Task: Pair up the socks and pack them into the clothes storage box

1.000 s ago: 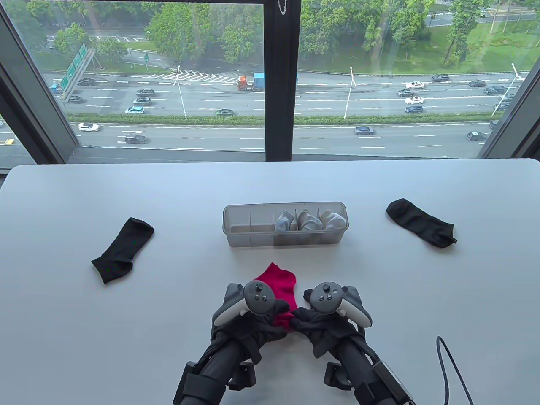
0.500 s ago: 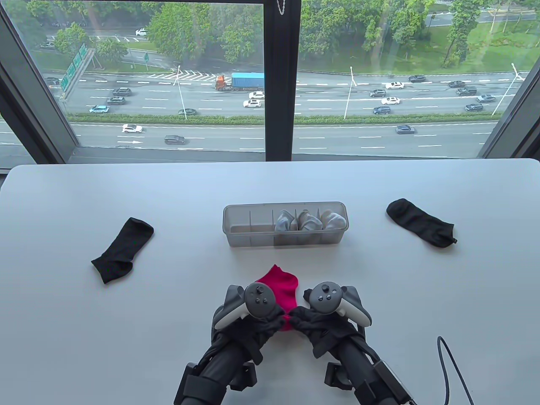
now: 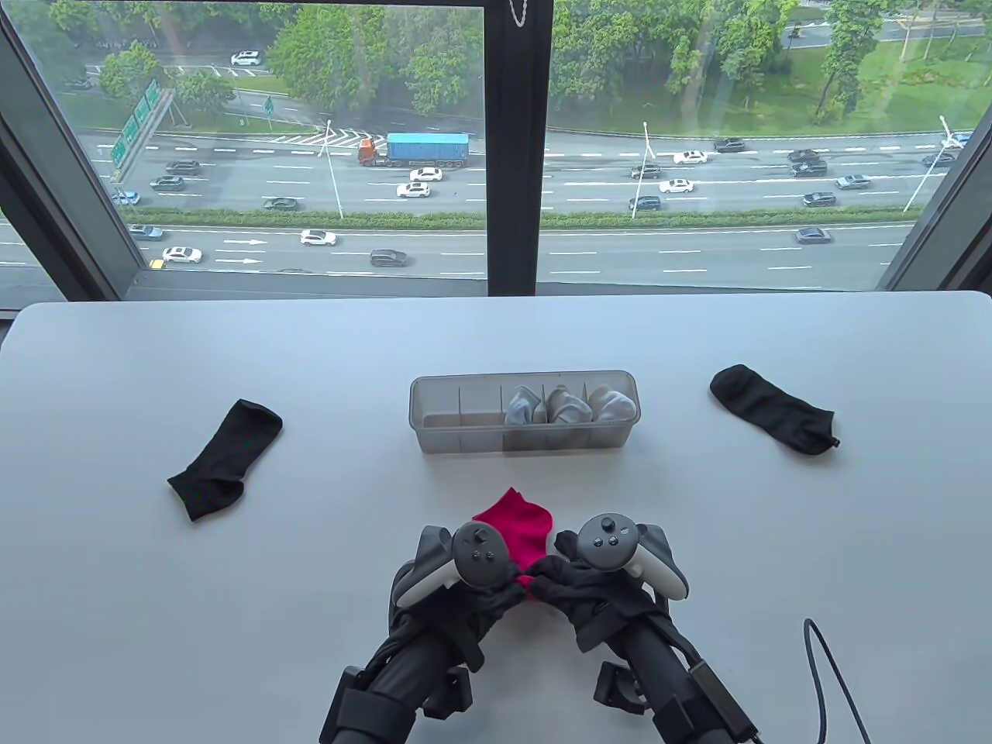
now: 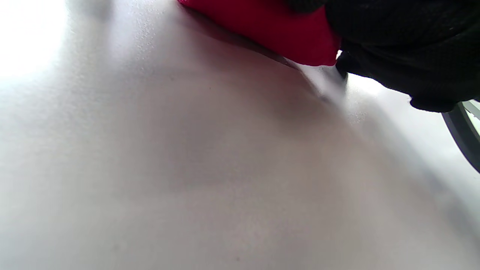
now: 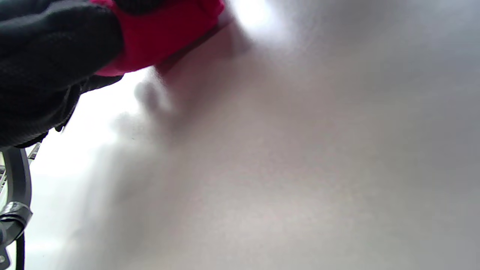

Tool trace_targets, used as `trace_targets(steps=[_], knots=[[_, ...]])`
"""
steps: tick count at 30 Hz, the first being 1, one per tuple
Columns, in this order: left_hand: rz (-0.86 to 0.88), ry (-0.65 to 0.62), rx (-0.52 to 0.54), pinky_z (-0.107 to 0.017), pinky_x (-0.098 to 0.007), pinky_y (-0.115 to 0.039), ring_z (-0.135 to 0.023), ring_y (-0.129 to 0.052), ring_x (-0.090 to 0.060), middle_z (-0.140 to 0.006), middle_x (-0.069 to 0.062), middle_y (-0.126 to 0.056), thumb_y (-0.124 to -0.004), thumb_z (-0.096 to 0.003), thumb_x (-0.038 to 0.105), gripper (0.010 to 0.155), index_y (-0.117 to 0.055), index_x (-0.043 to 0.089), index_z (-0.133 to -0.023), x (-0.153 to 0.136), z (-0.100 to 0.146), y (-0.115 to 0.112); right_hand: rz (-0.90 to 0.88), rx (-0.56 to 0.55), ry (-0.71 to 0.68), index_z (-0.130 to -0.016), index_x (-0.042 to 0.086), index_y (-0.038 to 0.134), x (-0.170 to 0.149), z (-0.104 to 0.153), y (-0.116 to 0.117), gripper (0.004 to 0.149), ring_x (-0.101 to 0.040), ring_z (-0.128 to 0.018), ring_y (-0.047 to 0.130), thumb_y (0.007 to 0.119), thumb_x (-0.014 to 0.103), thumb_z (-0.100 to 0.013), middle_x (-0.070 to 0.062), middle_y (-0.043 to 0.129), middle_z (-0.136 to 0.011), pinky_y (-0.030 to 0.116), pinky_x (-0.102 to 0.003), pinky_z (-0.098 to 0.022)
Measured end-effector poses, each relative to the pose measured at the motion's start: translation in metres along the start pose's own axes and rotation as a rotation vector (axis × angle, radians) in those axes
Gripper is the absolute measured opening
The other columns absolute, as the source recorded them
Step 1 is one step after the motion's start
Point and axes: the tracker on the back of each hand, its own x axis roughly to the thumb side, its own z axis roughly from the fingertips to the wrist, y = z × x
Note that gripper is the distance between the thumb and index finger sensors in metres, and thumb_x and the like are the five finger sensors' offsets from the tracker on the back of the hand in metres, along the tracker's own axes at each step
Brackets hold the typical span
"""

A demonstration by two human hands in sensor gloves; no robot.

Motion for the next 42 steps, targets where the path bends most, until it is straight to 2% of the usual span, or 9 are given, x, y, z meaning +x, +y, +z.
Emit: trace_targets(steps=[5,8,12,21,25,32,34,38,42], knots=[[-0.064,0.009,0.059,-0.075,-0.076,-0.026,-0.112,-0.041,-0.043,-0.117,-0.017,-0.052,-0.067,-0.0595,0.037,0.065,-0.028,0.020,-0.109,0.009,0.001,-0.003,-0.034,0.000,-0.017,-0.099,0.022,0.061,0.000,0.001,0.001,0.041,-0.043,-0.095,-0.018,0.049,0.039,-0.064,-0.020,-0.002,-0.115,-0.010,-0.064,-0.061],[-0.050,0.006,0.086,-0.075,-0.076,-0.028,-0.111,-0.048,-0.040,-0.114,-0.013,-0.061,-0.064,-0.0614,0.032,0.046,-0.057,0.013,-0.103,0.008,0.002,-0.001,0.003,0.002,-0.014,-0.098,0.020,0.063,0.002,0.001,0.000,0.041,-0.043,-0.096,-0.017,0.049,0.039,-0.064,-0.019,-0.001,-0.115,-0.008,-0.064,-0.061],[-0.065,0.002,0.089,-0.074,-0.076,-0.027,-0.112,-0.047,-0.039,-0.114,-0.012,-0.060,-0.054,-0.0619,0.030,0.044,-0.062,0.008,-0.100,0.007,0.003,-0.003,-0.030,0.014,-0.035,-0.111,0.019,0.046,0.000,0.004,-0.001,0.056,-0.044,-0.096,-0.016,0.053,0.044,-0.062,-0.020,-0.001,-0.116,-0.008,-0.063,-0.062],[-0.040,-0.025,0.046,-0.075,-0.075,-0.027,-0.112,-0.041,-0.041,-0.117,-0.015,-0.053,-0.048,-0.0624,0.032,0.047,-0.056,0.005,-0.100,0.005,0.001,-0.004,-0.022,-0.031,-0.040,-0.101,0.023,0.060,-0.003,0.003,-0.001,0.043,-0.044,-0.097,-0.015,0.054,0.040,-0.062,-0.020,0.001,-0.117,-0.007,-0.063,-0.063],[-0.112,0.003,0.009,-0.077,-0.075,-0.028,-0.112,-0.026,-0.048,-0.120,-0.019,-0.031,-0.068,-0.0584,0.037,0.052,-0.048,0.009,-0.097,0.006,-0.002,-0.009,-0.065,-0.020,-0.047,-0.098,0.019,0.065,-0.001,0.002,-0.002,0.042,-0.044,-0.097,-0.015,0.052,0.039,-0.063,-0.020,0.001,-0.117,-0.007,-0.063,-0.063],[-0.129,0.002,0.044,-0.078,-0.074,-0.030,-0.112,-0.032,-0.046,-0.120,-0.018,-0.035,-0.064,-0.0600,0.039,0.056,-0.040,0.020,-0.107,0.008,-0.002,-0.010,-0.093,-0.044,-0.055,-0.091,0.015,0.070,-0.004,0.004,-0.005,0.041,-0.043,-0.099,-0.011,0.052,0.042,-0.066,-0.021,0.007,-0.118,-0.005,-0.062,-0.064],[-0.097,-0.011,0.044,-0.077,-0.075,-0.030,-0.113,-0.035,-0.045,-0.120,-0.016,-0.040,-0.063,-0.0606,0.038,0.048,-0.053,0.019,-0.103,0.007,-0.002,-0.009,-0.104,-0.060,-0.059,-0.089,0.015,0.073,-0.005,0.004,-0.006,0.042,-0.043,-0.100,-0.009,0.054,0.044,-0.065,-0.021,0.012,-0.119,-0.004,-0.062,-0.065],[-0.072,-0.005,0.030,-0.077,-0.074,-0.028,-0.112,-0.034,-0.044,-0.119,-0.015,-0.039,-0.053,-0.0618,0.036,0.045,-0.053,0.008,-0.097,0.004,-0.003,-0.007,-0.124,-0.032,-0.091,-0.110,0.021,0.050,-0.004,0.005,-0.008,0.060,-0.046,-0.100,-0.009,0.059,0.051,-0.058,-0.024,0.011,-0.119,-0.004,-0.064,-0.065],[-0.070,-0.016,0.005,-0.076,-0.074,-0.026,-0.111,-0.028,-0.046,-0.118,-0.018,-0.033,-0.054,-0.0612,0.036,0.048,-0.048,0.005,-0.097,0.003,-0.003,-0.010,-0.081,-0.039,-0.083,-0.101,0.023,0.061,-0.002,0.004,-0.004,0.046,-0.046,-0.100,-0.009,0.061,0.045,-0.060,-0.024,0.009,-0.118,-0.003,-0.064,-0.065]])
